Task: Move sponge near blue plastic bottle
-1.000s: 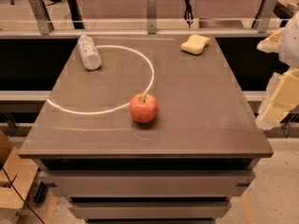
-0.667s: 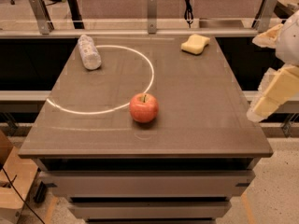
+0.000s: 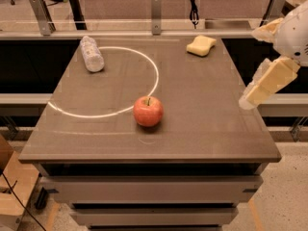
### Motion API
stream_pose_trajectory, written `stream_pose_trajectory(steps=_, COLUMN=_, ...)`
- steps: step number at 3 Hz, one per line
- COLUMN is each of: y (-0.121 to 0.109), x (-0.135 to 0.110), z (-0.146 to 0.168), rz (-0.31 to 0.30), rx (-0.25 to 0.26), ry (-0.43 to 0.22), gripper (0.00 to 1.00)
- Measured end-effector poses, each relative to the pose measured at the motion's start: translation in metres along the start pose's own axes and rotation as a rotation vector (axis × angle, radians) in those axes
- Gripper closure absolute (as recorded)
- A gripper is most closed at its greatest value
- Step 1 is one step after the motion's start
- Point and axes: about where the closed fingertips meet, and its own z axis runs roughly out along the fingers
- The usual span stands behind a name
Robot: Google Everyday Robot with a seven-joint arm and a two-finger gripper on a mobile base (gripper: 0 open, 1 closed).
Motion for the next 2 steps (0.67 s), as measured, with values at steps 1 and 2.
stream_pose_trajectory(steps=1, y=-0.001, x=0.002, z=0.014, rz=0.069, rx=0.019, ry=-0.04, gripper=0.0)
stream_pose_trajectory(steps=2, y=-0.028, x=-0.009, z=0.035, rz=0.125, rx=0.074, ry=-0.168, gripper=0.0)
